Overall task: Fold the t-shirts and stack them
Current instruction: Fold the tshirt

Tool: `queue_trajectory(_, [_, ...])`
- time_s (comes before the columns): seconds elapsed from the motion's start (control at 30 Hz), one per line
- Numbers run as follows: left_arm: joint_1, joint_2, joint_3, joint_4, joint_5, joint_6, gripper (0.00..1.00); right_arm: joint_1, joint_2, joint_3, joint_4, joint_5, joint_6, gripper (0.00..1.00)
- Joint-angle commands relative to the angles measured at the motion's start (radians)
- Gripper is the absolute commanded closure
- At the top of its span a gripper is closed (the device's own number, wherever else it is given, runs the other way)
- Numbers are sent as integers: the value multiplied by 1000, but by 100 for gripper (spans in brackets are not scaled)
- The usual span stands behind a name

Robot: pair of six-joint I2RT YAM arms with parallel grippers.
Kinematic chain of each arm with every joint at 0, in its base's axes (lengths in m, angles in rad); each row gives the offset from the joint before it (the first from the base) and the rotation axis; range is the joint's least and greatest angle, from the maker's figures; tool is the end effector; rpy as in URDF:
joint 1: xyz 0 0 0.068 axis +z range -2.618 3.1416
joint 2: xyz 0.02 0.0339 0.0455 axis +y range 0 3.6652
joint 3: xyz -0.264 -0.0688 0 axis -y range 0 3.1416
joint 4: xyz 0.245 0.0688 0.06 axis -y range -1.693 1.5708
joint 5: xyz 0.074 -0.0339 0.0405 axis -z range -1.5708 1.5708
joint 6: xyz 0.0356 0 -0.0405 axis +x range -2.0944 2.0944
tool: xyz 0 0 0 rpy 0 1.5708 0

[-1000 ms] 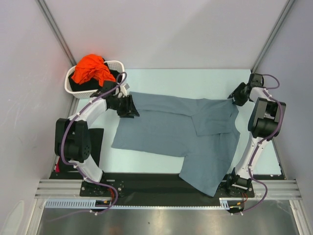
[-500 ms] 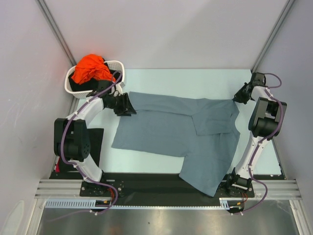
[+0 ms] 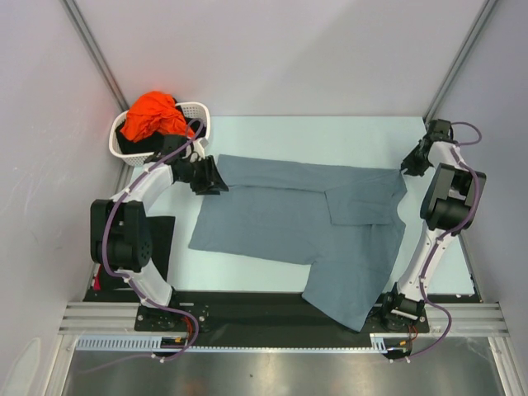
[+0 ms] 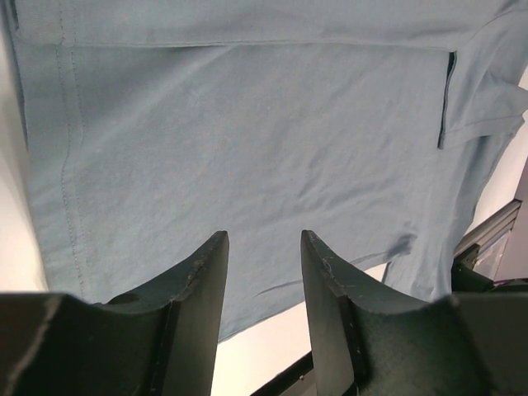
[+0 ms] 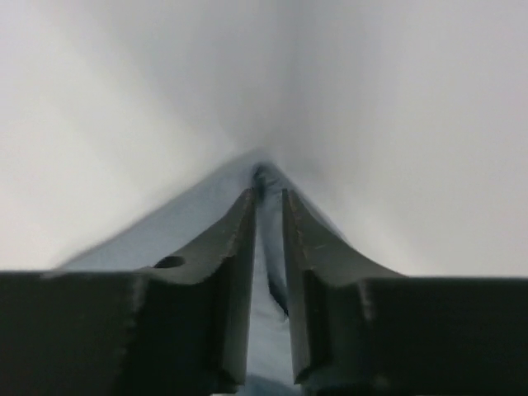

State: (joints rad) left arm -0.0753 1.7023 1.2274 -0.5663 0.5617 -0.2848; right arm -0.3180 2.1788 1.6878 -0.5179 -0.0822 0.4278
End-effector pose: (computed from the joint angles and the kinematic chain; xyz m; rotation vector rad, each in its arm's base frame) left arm 0.3501 -0.0454 0.2267 -0.0694 2.5999 -0.8618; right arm 0.4507 -0.1453 0.1749 0.9119 2.4150 0.1469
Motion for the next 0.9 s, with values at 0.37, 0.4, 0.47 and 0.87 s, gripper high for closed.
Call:
queue_trajectory(0.37, [-239, 26, 20, 120, 87, -73, 41, 60, -531, -465, -105, 66, 25, 41])
queue_trajectory(0.4, [-300, 39, 32, 120, 90, -71, 41, 71, -580, -594, -78, 59, 26, 42])
queue_trajectory(0.47, [-354, 71, 52, 153, 95, -91, 42, 92, -736, -701, -51, 23, 25, 42])
queue_trajectory(0.87, [-630, 325, 104, 721, 153, -657, 64, 103, -964, -932, 77, -128, 109, 42])
